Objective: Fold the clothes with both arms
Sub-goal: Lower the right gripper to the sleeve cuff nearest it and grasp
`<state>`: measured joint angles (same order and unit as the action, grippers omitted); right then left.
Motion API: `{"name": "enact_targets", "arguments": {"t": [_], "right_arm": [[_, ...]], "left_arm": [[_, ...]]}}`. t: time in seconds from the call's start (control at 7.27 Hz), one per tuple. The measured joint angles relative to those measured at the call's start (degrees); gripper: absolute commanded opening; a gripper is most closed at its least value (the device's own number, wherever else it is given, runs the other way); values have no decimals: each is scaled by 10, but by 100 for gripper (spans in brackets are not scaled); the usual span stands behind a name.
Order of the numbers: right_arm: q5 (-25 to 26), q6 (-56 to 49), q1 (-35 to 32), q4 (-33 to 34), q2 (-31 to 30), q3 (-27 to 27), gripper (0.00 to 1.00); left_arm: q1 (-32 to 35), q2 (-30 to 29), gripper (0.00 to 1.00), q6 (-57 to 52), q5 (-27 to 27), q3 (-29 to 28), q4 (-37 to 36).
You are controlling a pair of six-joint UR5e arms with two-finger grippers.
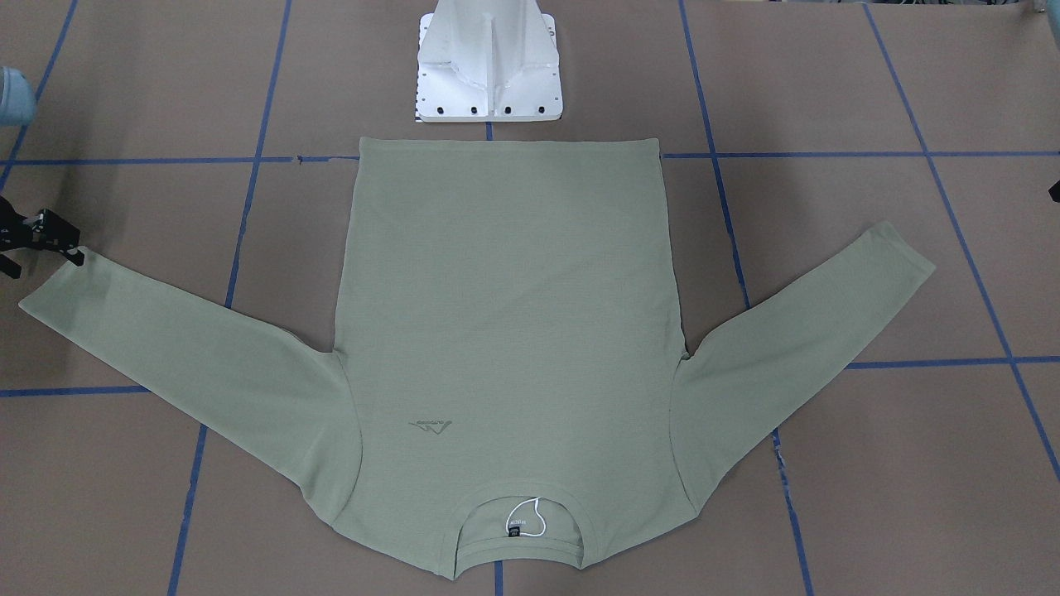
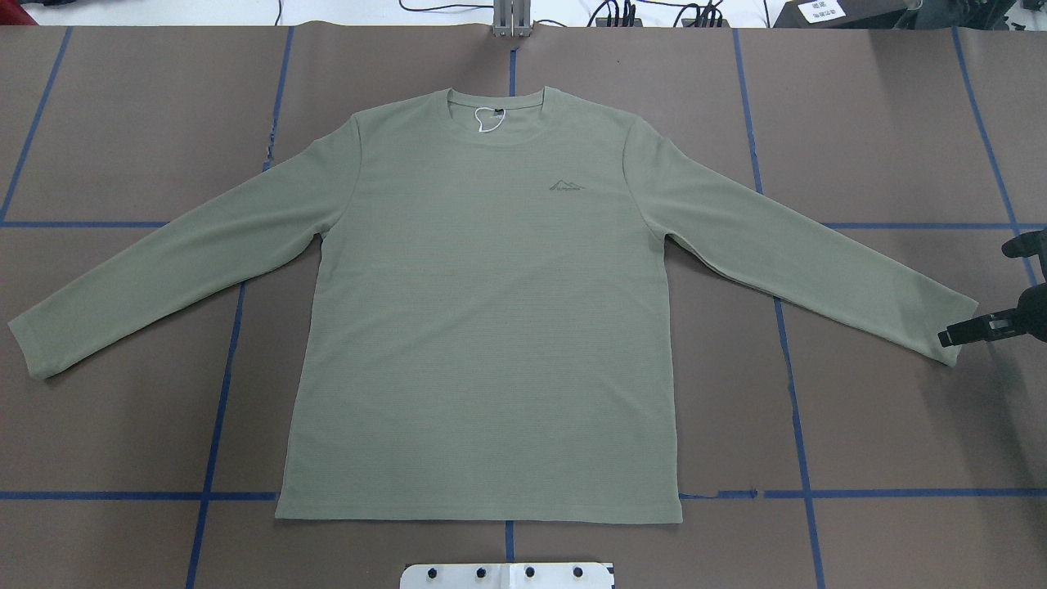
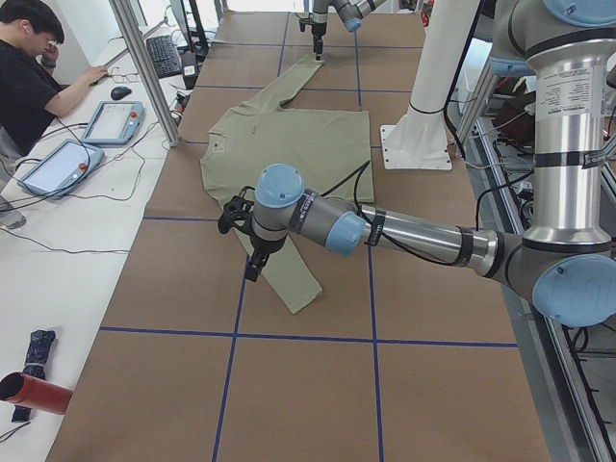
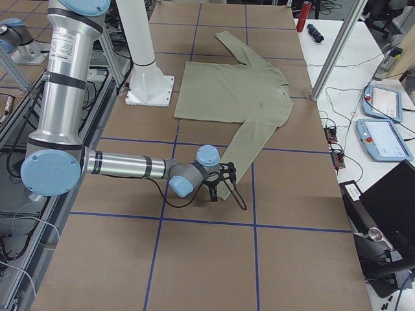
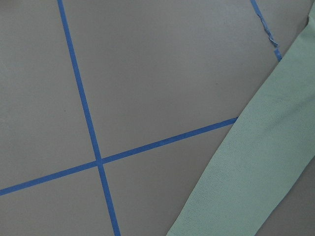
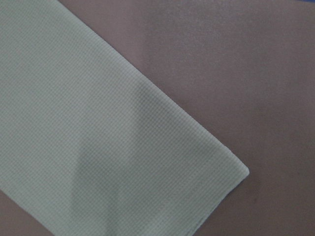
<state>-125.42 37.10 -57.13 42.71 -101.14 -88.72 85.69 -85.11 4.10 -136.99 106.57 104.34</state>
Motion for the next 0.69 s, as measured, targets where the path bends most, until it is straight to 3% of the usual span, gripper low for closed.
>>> {"name": "enact_targets", "arguments": {"t": [0.55, 0.69], "right_arm": [[1, -1, 0, 1, 11, 13, 99], [2, 0, 0, 1, 11, 13, 85]], "left_arm": [[0, 0, 100, 0, -1, -4, 2], [0, 0, 100, 0, -1, -5, 2]]}}
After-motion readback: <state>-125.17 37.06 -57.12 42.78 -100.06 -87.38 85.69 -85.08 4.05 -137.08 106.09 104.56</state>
